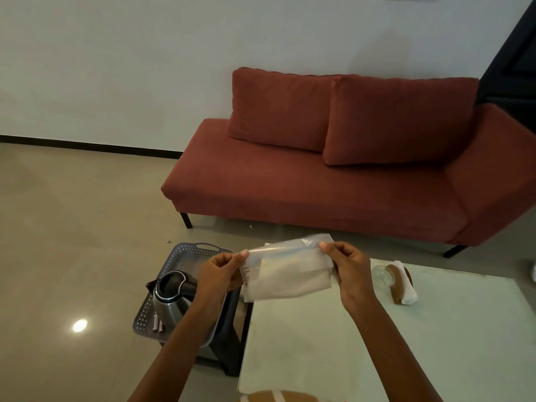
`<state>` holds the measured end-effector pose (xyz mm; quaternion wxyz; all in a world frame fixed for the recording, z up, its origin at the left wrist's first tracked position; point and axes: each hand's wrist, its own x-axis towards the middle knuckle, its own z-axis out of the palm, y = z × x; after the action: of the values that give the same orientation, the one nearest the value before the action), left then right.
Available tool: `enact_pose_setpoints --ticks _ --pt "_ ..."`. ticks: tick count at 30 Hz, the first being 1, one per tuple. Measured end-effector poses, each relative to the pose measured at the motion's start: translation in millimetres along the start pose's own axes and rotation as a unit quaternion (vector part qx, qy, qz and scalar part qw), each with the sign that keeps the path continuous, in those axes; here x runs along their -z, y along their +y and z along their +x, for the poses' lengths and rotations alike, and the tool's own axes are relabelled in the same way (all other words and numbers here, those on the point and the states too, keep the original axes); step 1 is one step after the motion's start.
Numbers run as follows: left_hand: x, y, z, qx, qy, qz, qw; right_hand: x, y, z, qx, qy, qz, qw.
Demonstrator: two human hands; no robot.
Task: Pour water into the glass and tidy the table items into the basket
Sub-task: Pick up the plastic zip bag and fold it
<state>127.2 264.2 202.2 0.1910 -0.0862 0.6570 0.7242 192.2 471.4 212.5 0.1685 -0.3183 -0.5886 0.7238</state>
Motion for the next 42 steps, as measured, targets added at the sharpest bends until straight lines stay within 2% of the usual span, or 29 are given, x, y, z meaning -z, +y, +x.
enact_pose_setpoints --ticks 4,7,9,11,15,18,21,25,29,32,36,42 --pt "-5 3 1 -0.056 0.047 0.071 0.995 -3 0 1 0.048 0.063 -0.077 0.994" --pt "-1 2 6 -0.069 0.053 0.045 0.995 -2 -3 1 0.087 0.07 -0.115 0.987" --pt "1 4 5 -0.047 0.022 0.004 0.999 0 -7 1 0.079 0.03 -0.102 0.991" --pt "0 7 4 -0.027 -0.016 -0.039 0.999 2 -10 0 0.049 0.003 -0.041 0.998" --pt "-1 8 4 -0.014 -0.101 -0.098 0.99 7 -16 2 0.024 0.021 -0.018 0.999" --pt "2 8 5 -0.024 -0.16 -0.093 0.982 10 -20 3 -0.008 -0.037 0.014 0.999" --pt "5 8 4 0.002 -0.215 -0.077 0.974 16 -21 4 -0.04 -0.12 0.005 0.992" --pt "3 12 0 0.01 -0.214 -0.057 0.975 25 -18 6 -0.052 -0.201 -0.023 0.978" --pt "3 14 -2 0.014 -0.179 -0.078 0.981 30 -16 6 -0.05 -0.266 -0.034 0.962" --pt "2 14 -3 0.014 -0.168 -0.069 0.983 31 -16 5 -0.027 -0.255 -0.035 0.966" --pt "-1 14 -2 0.018 -0.152 -0.062 0.986 28 -12 5 0.011 -0.182 -0.054 0.982" --pt "-2 11 -4 0.039 -0.178 -0.094 0.979 31 -8 5 0.003 -0.149 0.018 0.989"
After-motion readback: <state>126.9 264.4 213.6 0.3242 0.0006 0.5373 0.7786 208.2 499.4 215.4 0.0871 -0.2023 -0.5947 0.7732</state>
